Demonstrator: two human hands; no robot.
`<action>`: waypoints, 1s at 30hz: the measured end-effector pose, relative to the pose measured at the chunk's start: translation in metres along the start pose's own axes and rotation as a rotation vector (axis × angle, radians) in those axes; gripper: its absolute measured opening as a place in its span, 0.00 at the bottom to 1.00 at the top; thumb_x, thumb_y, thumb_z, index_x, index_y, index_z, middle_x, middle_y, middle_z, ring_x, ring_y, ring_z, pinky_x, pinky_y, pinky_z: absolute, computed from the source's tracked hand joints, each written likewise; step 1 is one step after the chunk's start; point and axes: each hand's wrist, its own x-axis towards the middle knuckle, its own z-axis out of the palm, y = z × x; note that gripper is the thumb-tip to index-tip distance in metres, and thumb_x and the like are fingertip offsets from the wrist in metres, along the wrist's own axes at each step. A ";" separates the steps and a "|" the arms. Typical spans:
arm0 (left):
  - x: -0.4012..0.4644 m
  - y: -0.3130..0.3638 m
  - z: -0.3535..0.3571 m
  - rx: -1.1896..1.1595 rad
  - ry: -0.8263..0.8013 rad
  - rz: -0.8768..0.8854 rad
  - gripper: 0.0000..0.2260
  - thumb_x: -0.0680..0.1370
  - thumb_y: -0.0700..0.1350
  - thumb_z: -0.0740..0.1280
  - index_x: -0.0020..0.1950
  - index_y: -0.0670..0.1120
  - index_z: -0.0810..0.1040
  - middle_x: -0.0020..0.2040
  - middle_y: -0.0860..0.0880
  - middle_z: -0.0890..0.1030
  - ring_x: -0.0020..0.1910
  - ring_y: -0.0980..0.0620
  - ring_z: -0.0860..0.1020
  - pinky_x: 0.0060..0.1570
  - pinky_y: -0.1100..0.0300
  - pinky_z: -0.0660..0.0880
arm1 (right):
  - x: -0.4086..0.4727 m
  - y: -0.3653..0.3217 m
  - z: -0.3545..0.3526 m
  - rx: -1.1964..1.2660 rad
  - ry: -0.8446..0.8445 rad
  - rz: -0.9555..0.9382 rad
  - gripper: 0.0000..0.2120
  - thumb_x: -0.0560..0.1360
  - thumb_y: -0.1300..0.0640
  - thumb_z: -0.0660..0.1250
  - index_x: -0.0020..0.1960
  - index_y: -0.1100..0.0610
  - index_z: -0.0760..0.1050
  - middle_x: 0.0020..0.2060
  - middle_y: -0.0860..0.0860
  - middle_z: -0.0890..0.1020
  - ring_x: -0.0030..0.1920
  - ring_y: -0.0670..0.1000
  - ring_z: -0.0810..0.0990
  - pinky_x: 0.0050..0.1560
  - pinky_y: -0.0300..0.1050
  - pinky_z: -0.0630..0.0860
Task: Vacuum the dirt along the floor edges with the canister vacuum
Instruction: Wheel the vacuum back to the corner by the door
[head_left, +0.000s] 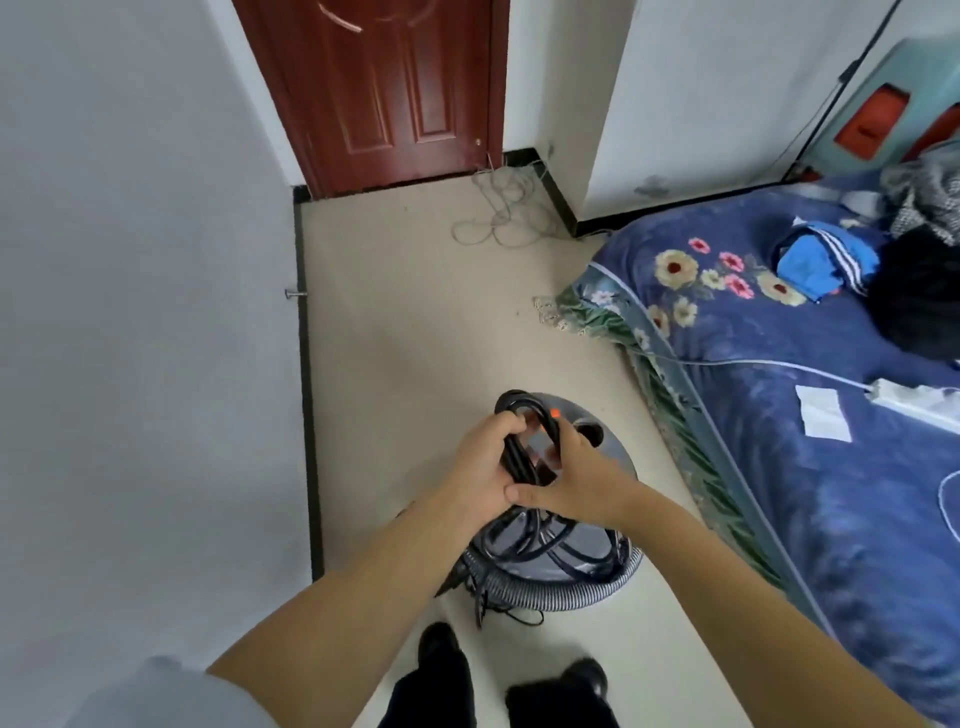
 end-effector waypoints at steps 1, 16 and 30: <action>0.005 -0.005 -0.001 -0.008 -0.029 -0.044 0.12 0.79 0.37 0.56 0.41 0.41 0.78 0.43 0.44 0.81 0.44 0.47 0.78 0.50 0.51 0.74 | -0.002 0.004 0.004 0.059 0.006 0.026 0.39 0.64 0.38 0.74 0.67 0.50 0.59 0.51 0.41 0.72 0.50 0.39 0.73 0.45 0.26 0.70; 0.109 -0.085 -0.075 0.355 -0.012 -0.311 0.08 0.80 0.31 0.55 0.47 0.40 0.72 0.47 0.43 0.74 0.51 0.49 0.73 0.63 0.57 0.65 | 0.028 0.128 0.086 -0.045 -0.015 0.351 0.21 0.73 0.52 0.69 0.60 0.60 0.67 0.44 0.52 0.79 0.43 0.52 0.78 0.41 0.41 0.73; 0.210 -0.079 -0.108 1.216 -0.026 -0.148 0.15 0.80 0.47 0.57 0.65 0.48 0.72 0.58 0.46 0.77 0.57 0.46 0.75 0.48 0.54 0.69 | 0.088 0.177 0.136 -0.442 -0.063 0.574 0.22 0.78 0.51 0.62 0.64 0.63 0.60 0.58 0.57 0.75 0.57 0.60 0.78 0.48 0.50 0.73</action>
